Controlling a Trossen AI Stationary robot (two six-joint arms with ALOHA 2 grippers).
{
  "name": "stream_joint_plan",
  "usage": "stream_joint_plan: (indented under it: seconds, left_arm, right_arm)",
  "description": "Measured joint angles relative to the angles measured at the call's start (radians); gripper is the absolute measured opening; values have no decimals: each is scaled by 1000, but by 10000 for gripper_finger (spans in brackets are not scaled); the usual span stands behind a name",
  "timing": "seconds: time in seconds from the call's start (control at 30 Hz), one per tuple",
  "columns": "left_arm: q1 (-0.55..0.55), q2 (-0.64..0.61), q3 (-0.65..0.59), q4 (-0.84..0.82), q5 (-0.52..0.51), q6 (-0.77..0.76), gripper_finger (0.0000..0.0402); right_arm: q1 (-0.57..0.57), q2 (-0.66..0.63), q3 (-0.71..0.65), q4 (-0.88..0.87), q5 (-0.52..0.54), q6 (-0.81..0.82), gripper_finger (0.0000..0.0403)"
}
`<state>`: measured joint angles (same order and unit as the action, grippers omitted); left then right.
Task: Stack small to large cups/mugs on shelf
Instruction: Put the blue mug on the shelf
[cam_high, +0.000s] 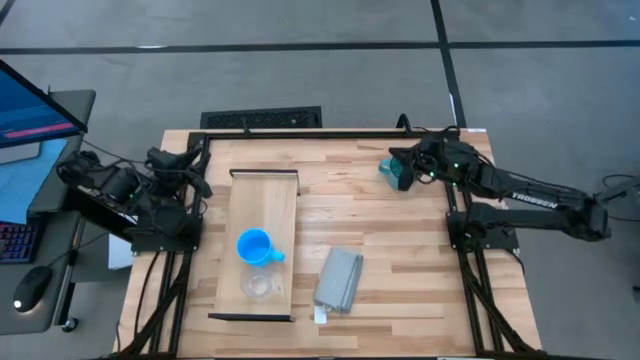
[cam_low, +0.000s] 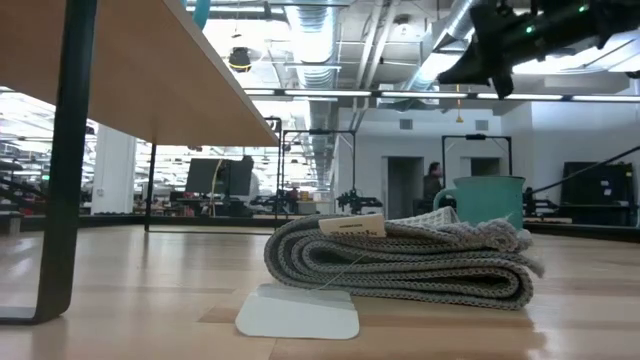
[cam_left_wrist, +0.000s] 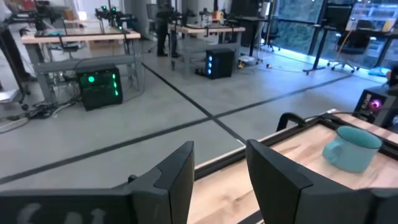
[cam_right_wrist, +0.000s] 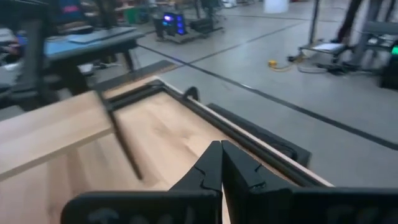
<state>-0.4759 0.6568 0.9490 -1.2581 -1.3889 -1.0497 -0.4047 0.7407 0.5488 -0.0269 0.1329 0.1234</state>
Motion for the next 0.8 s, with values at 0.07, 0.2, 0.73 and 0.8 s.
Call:
stream_joint_plan:
  seconds: [0.07,0.2,0.73,0.8]
  left_arm:
    - [-1,-15,-17,30,-4,35,138]
    - [-1,-34,-28,44,-3,63,138]
    - [-116,-260,-172,101,-45,84,138]
    - [-161,-287,-187,130,-59,104,138]
  right_arm:
    - [-36,1,0,-8,0,0,24]
    - [-94,1,0,-10,0,47,24]
    - [-147,1,0,-27,-1,87,24]
    - [-146,1,0,-25,-1,87,24]
